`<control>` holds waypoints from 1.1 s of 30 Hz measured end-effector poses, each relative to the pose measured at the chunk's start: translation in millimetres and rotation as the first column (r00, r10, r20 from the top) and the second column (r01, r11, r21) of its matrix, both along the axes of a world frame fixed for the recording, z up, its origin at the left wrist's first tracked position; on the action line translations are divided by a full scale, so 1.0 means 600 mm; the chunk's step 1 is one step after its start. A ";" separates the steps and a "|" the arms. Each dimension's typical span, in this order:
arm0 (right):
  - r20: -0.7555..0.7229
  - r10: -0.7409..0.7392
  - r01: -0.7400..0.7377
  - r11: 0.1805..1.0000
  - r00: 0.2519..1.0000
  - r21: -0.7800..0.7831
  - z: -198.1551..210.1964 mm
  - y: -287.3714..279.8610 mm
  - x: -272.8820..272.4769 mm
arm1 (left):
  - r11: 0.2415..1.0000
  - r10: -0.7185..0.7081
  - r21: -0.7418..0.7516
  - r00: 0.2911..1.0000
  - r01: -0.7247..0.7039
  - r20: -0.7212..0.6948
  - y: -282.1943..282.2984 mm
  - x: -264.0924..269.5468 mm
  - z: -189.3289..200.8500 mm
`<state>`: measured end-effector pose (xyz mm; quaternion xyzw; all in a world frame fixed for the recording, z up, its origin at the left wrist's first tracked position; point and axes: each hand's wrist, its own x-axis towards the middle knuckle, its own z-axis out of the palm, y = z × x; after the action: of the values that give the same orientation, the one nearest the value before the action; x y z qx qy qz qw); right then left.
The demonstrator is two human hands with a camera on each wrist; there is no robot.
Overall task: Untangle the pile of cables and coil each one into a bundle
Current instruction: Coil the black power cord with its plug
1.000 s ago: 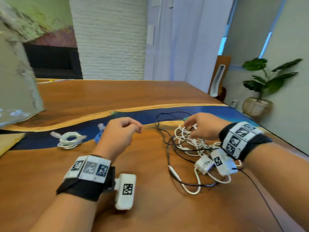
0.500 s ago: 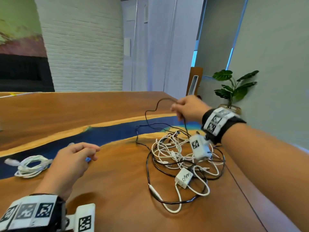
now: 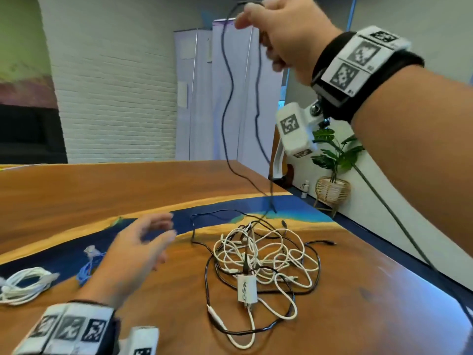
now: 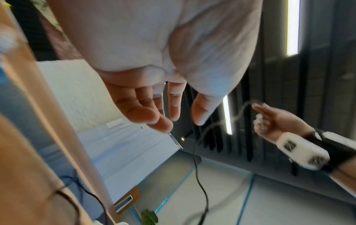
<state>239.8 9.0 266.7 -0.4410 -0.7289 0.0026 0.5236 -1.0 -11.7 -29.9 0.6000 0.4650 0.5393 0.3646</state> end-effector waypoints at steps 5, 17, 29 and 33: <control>-0.073 0.353 -0.360 0.917 0.933 -0.170 -0.015 -0.034 -0.069 | 0.951 -0.294 0.015 0.921 0.308 -0.257 -0.006 0.100 0.070; -0.312 0.063 -0.106 0.987 0.948 -0.122 -0.005 -0.025 0.074 | 0.999 -0.049 -0.022 0.970 0.045 -0.236 0.012 0.056 0.039; 0.706 -0.211 0.574 0.752 0.676 -0.324 -0.292 0.051 0.069 | 0.999 -0.035 0.003 0.998 0.035 0.055 -0.034 -0.036 0.151; 0.041 0.248 -0.201 0.860 0.968 -0.468 -0.326 -0.002 -0.054 | 1.000 -0.023 0.007 0.997 0.023 -0.071 -0.025 -0.034 0.139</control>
<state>207.3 8.0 71.2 -0.4641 -0.7791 0.2142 0.3629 -21.7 -26.8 53.4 0.6253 0.4687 0.5153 0.3518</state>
